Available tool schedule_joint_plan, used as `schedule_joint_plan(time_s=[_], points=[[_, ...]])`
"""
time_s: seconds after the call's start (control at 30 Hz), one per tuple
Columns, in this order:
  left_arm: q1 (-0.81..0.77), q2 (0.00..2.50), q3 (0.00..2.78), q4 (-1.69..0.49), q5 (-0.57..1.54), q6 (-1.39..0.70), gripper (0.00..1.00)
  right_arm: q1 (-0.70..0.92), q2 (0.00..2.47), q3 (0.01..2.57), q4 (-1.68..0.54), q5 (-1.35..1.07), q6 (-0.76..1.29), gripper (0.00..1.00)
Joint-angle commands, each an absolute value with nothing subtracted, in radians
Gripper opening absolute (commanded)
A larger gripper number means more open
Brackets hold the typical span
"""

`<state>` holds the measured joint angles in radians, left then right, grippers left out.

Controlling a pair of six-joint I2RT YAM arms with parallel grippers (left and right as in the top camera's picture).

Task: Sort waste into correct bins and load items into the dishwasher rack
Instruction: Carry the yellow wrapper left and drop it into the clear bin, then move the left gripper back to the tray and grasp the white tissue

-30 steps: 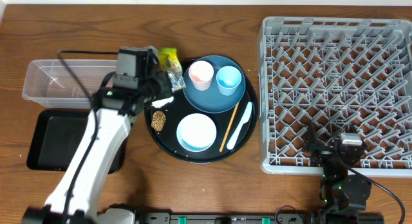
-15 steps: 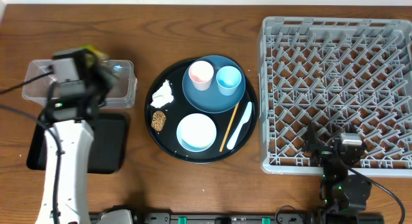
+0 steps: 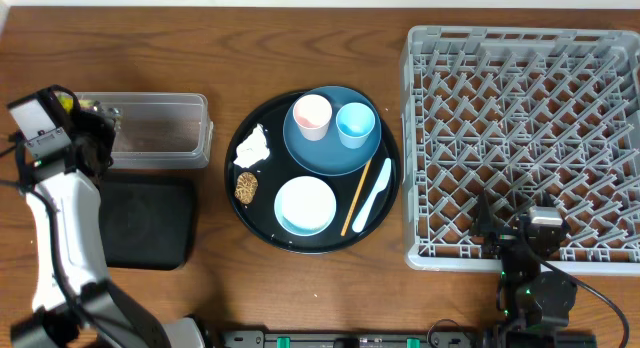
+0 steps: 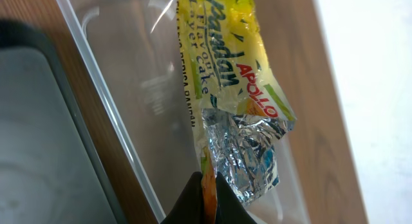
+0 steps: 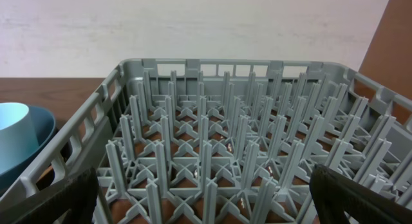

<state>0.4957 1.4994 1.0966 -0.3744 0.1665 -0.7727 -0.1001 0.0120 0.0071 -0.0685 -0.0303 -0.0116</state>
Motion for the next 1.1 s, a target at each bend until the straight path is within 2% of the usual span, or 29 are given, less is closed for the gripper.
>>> schedule_joint_plan(time_s=[0.0,0.23,0.27,0.33,0.4,0.47,0.7,0.9,1.0,1.07], points=[[0.514,1.584,1.106,-0.359,0.21,-0.784,0.06,-0.092,0.006,0.006,-0.072,-0.034,-0.02,0.99],[0.533,1.664,1.106,-0.294,0.254,-0.783,0.06,-0.092,0.006,0.006,-0.072,-0.034,-0.02,0.99],[0.533,1.665,1.106,-0.285,0.254,-0.783,0.14,-0.092,0.006,0.006,-0.072,-0.034,-0.02,0.99],[0.533,1.665,1.106,-0.265,0.255,-0.782,0.57,-0.092,0.006,0.006,-0.072,-0.034,-0.02,0.99],[0.533,1.665,1.106,-0.242,0.255,-0.779,0.72,-0.092,0.006,0.006,-0.072,-0.034,-0.02,0.99],[0.533,1.665,1.106,-0.218,0.265,-0.762,0.92,-0.092,0.006,0.006,-0.072,-0.034,-0.02,0.99],[0.533,1.626,1.106,-0.112,0.463,-0.736,0.92,-0.092,0.006,0.006,-0.072,-0.034,-0.02,0.99],[0.518,1.481,1.106,-0.096,0.49,-0.776,0.76,-0.092,0.006,0.006,-0.072,-0.034,-0.02,0.99],[0.491,1.392,1.106,-0.142,0.49,-0.775,0.72,-0.092,0.006,0.006,-0.072,-0.034,-0.02,0.99],[0.458,1.334,1.106,-0.196,0.49,-0.748,0.65,-0.092,0.006,0.006,-0.072,-0.034,-0.02,0.99]])
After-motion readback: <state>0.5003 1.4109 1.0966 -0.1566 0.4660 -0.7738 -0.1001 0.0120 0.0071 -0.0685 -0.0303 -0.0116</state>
